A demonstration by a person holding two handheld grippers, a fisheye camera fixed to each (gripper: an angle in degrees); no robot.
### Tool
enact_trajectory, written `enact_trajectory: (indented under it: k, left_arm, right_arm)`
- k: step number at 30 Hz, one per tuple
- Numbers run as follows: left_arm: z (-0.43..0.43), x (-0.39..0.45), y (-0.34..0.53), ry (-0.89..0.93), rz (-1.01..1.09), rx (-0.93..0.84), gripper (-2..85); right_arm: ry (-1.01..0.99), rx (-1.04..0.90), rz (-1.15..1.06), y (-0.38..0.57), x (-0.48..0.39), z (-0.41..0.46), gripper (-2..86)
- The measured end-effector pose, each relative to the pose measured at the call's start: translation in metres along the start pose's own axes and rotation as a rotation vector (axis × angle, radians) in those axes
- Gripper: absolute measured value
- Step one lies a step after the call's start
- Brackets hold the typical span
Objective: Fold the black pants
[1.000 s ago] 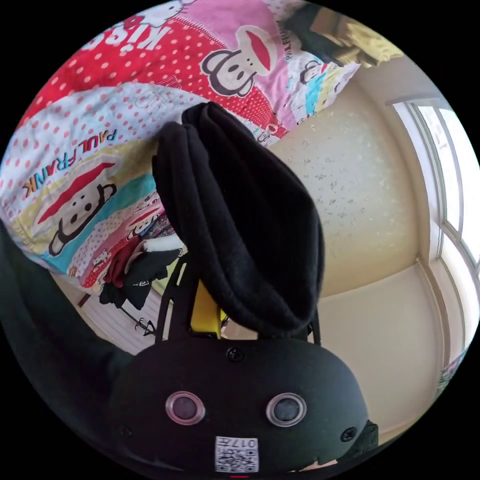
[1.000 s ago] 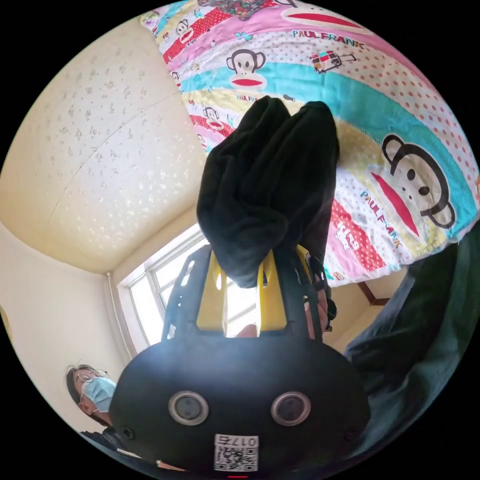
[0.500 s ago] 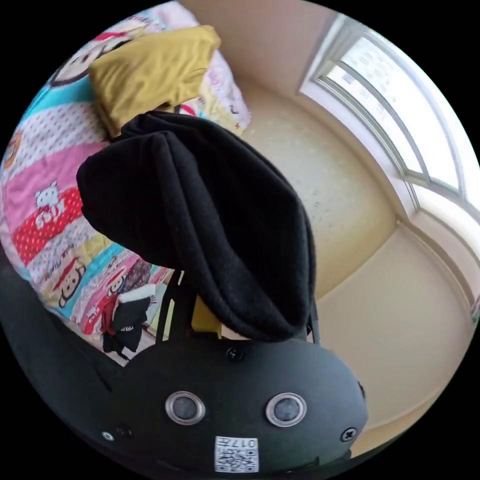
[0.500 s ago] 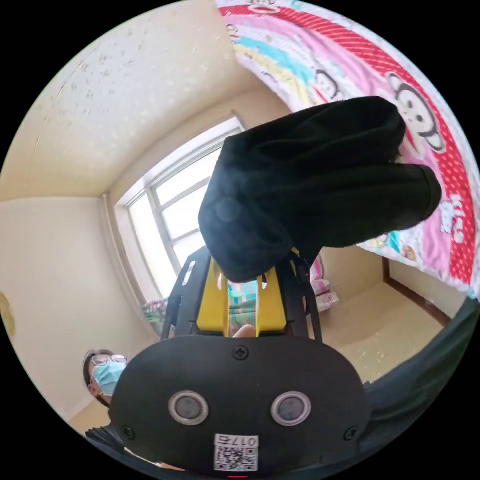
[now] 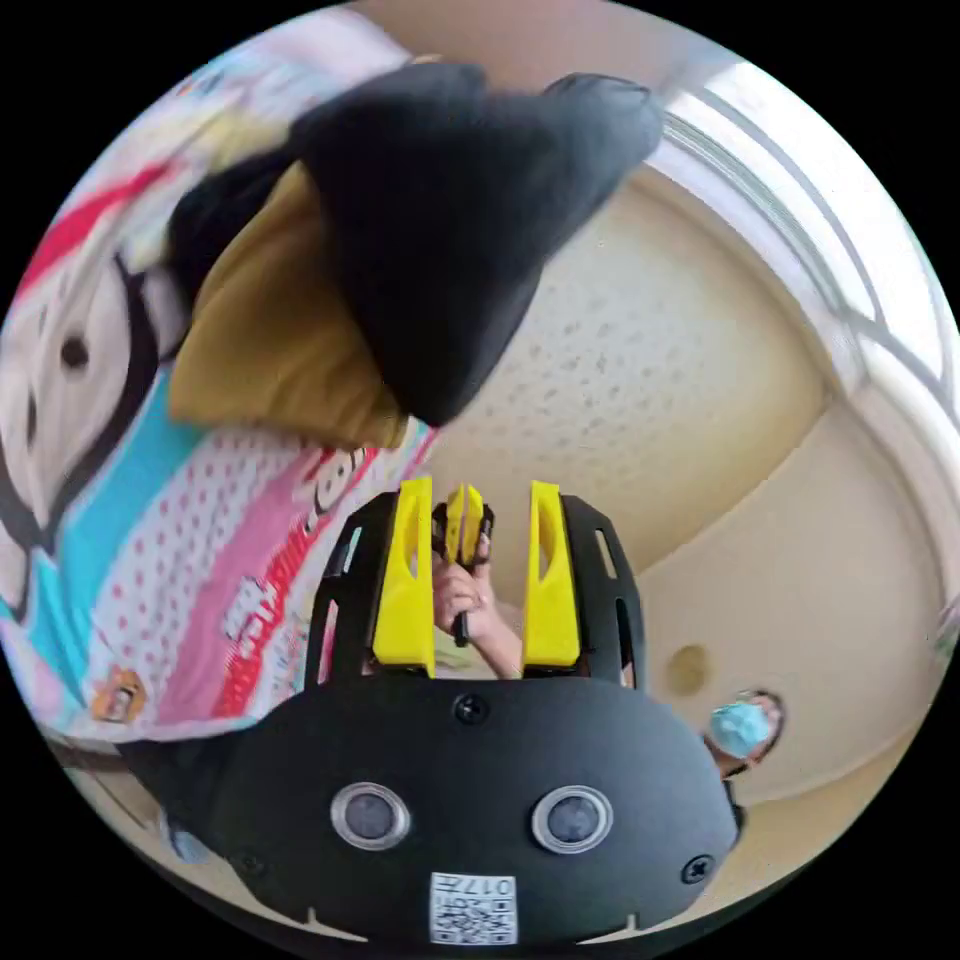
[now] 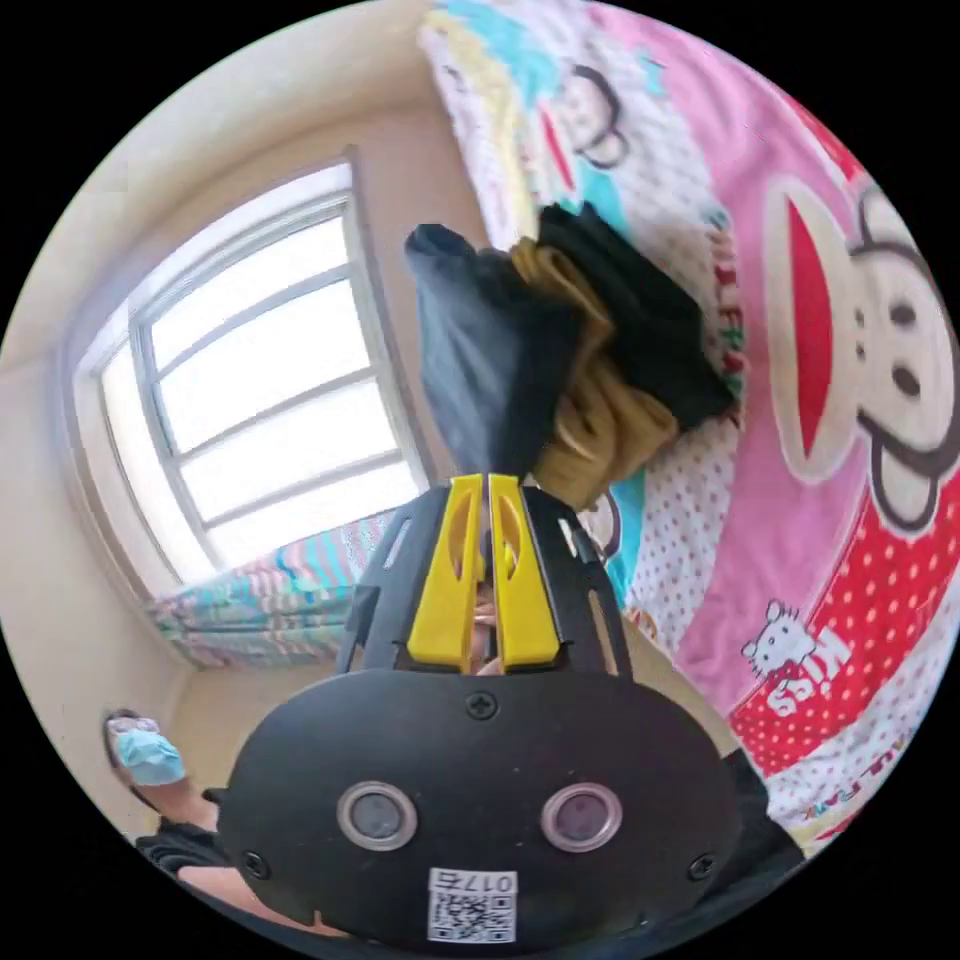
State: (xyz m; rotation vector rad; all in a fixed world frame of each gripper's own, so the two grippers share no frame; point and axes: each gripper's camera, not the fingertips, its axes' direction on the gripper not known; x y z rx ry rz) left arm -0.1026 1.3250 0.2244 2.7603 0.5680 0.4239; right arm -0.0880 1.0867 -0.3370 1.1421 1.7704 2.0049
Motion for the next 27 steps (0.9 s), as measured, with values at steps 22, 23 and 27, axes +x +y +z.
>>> enact_trajectory:
  k: [22,23,27]
  left_arm:
    - [0.158,-0.031,0.106,-0.810,1.209,-0.225,-0.8]
    - [0.212,-0.027,0.141,-0.896,1.407,-0.285,-0.7]
    - [0.348,-0.119,0.243,-1.034,1.865,-0.421,0.6]
  right_arm:
    - [0.204,0.519,-0.930,0.196,-0.355,-0.095,0.5]
    - [0.347,0.527,-1.010,0.217,-0.381,-0.084,0.6]
    - [0.667,0.757,-1.239,0.293,-0.402,-0.053,1.7]
